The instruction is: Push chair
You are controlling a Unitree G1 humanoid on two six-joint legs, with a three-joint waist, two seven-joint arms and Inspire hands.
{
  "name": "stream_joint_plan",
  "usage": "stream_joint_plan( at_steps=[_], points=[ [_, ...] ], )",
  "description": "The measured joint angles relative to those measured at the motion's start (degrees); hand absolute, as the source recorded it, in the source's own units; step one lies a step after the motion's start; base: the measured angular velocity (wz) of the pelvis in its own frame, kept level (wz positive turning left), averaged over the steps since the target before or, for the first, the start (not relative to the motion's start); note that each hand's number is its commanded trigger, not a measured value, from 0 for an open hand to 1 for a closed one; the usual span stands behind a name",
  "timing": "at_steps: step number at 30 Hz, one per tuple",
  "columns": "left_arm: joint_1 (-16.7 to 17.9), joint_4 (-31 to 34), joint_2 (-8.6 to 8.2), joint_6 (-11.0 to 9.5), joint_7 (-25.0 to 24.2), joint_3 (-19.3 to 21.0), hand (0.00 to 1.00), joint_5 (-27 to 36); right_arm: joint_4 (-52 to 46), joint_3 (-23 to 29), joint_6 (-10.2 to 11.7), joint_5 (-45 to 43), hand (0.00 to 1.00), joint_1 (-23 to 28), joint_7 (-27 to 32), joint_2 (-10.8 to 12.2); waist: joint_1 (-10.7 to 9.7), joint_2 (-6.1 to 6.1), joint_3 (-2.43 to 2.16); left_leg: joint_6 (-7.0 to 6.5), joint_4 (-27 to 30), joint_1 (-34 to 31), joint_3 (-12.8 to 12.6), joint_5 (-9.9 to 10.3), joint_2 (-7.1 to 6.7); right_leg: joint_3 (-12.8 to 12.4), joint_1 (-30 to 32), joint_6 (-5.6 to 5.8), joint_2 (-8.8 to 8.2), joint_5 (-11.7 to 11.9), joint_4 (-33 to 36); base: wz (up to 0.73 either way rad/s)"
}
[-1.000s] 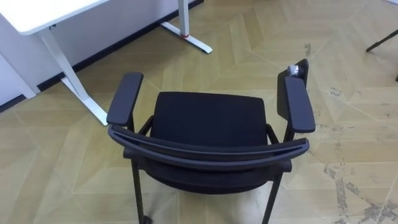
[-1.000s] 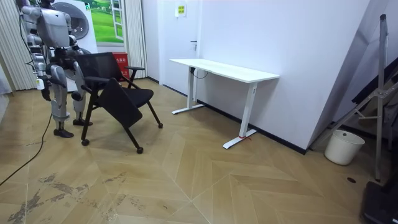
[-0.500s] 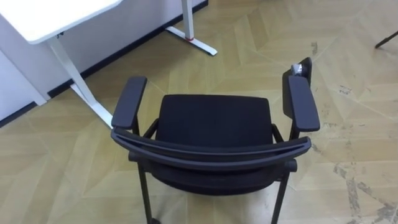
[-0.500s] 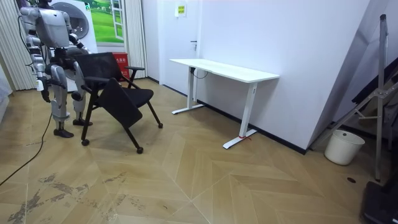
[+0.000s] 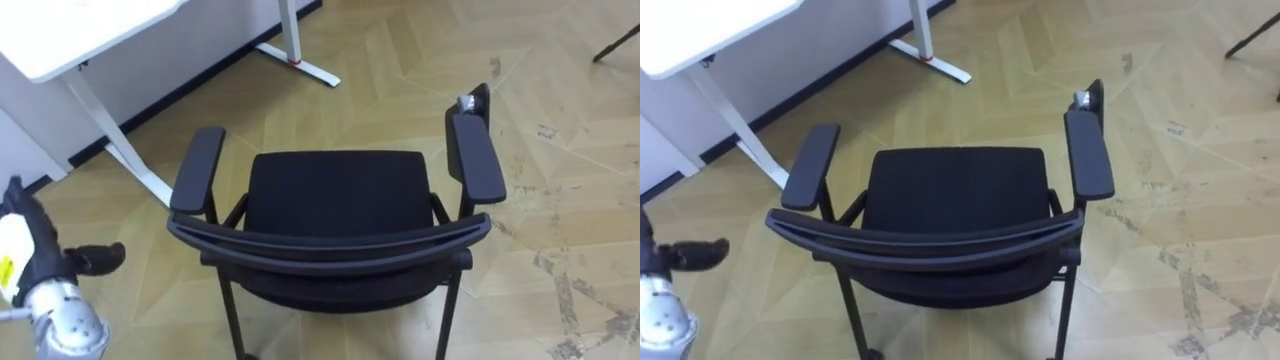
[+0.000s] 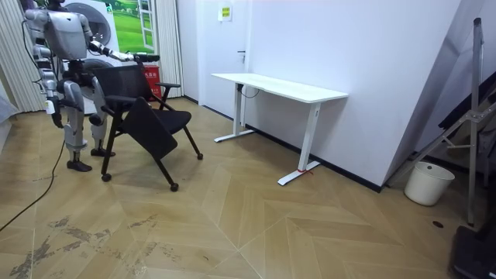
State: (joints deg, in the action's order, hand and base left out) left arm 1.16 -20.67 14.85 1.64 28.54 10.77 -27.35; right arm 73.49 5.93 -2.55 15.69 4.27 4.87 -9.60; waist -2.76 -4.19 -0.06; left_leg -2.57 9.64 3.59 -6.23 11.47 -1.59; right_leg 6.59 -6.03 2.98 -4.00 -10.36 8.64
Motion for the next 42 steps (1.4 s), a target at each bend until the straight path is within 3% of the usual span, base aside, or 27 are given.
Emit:
stream_joint_plan(
  at_steps=[6,15,19,22,25,27,30,32,36,39,41,42],
  points=[
    [0.06,12.4,0.08,1.53,-2.02,-4.38,0.0,-9.37,-0.51,-0.17,0.0,0.21,0.0,0.01,-0.3,-0.14,-0.29,-0.02,0.08,0.0,0.0,-0.3,-0.01,0.0,-0.02,-0.08,0.28,0.0,-0.03,0.0,0.0,0.0],
    [0.04,14.17,0.2,1.83,-6.79,-13.14,0.0,-16.91,-0.34,-4.83,0.22,1.41,0.0,-0.52,-2.55,-0.13,-1.87,-0.22,0.15,0.0,0.09,-0.93,-0.03,0.0,0.04,-0.22,0.85,0.0,0.0,0.0,-0.02,0.0],
    [-0.36,14.29,0.46,1.72,-8.9,-14.98,0.0,-20.72,0.3,-6.46,0.66,2.01,0.0,-0.98,-2.65,-0.16,-1.89,-0.57,0.34,0.0,0.13,-1.07,0.07,0.0,0.04,-0.34,1.0,0.0,0.0,0.0,-0.02,0.0],
    [-0.41,16.16,2.52,1.87,-12.08,-15.69,0.0,-23.0,0.45,-6.53,0.98,1.52,0.0,-0.93,-3.34,-0.32,-2.32,-0.76,0.42,0.0,0.11,-1.29,-0.06,0.0,0.02,-0.49,1.26,0.0,0.0,0.0,-0.1,0.0],
    [-0.41,19.93,6.41,2.28,-15.47,-17.69,0.0,-24.85,0.44,-6.01,1.31,1.69,0.0,-1.08,-4.71,-1.16,-3.06,-1.17,0.51,0.0,0.12,-1.5,-0.06,0.0,-0.01,-0.31,1.33,-0.01,-0.05,0.01,-0.12,0.02],
    [-0.41,22.19,9.49,2.43,-18.6,-20.3,0.0,-24.74,0.62,-6.01,1.76,1.72,0.0,-1.67,-4.98,-2.09,-3.61,-2.0,0.55,-0.01,0.12,-1.5,-0.05,0.0,-0.06,-0.22,1.37,-0.01,-0.1,0.01,-0.12,0.0],
    [-0.43,23.07,11.43,2.57,-22.26,-22.18,0.0,-24.65,0.94,-5.93,2.06,1.58,0.0,-2.76,-4.9,-2.91,-4.08,-3.12,0.64,0.0,0.14,-1.43,-0.06,0.0,-0.04,-0.32,1.4,-0.01,-0.09,0.01,-0.13,-0.02],
    [-0.37,24.09,12.28,3.1,-24.78,-22.21,0.0,-24.56,0.92,-5.81,2.05,2.01,0.0,-2.92,-4.86,-3.42,-4.3,-3.62,0.52,0.0,0.17,-1.46,-0.1,-0.01,0.01,-0.37,1.48,-0.01,-0.04,0.01,-0.15,-0.02],
    [-0.46,30.67,18.58,2.34,-28.17,-20.66,0.0,-24.01,2.32,-5.8,2.98,1.39,0.0,-3.01,-4.09,-4.43,-2.66,-4.03,0.28,0.0,0.84,-1.84,-0.06,0.0,0.06,-1.3,1.91,-0.09,0.02,0.06,-0.03,-0.11],
    [-1.49,33.11,21.64,1.93,-29.37,-18.02,0.0,-22.67,4.76,-5.81,3.63,1.5,0.0,-2.92,-4.24,-4.63,-1.69,-4.23,0.31,0.0,0.8,-0.95,0.04,0.0,0.03,-1.36,1.0,-0.09,0.0,0.06,-0.05,0.0],
    [-1.92,33.24,22.68,2.5,-30.18,-16.62,0.0,-21.52,5.1,-5.84,3.52,1.48,0.0,-2.98,-4.19,-4.65,-1.61,-4.58,0.19,0.0,0.82,-0.92,0.03,0.0,0.05,-1.39,0.99,-0.09,0.0,0.06,0.04,0.0],
    [-2.57,33.5,22.95,3.13,-31.13,-16.04,0.0,-20.77,5.07,-5.82,3.56,1.29,0.0,-3.28,-4.16,-4.71,-1.6,-4.75,0.44,-0.01,0.83,-1.05,0.11,0.0,0.04,-1.54,1.09,-0.1,0.0,0.06,0.05,0.03]
  ],
)
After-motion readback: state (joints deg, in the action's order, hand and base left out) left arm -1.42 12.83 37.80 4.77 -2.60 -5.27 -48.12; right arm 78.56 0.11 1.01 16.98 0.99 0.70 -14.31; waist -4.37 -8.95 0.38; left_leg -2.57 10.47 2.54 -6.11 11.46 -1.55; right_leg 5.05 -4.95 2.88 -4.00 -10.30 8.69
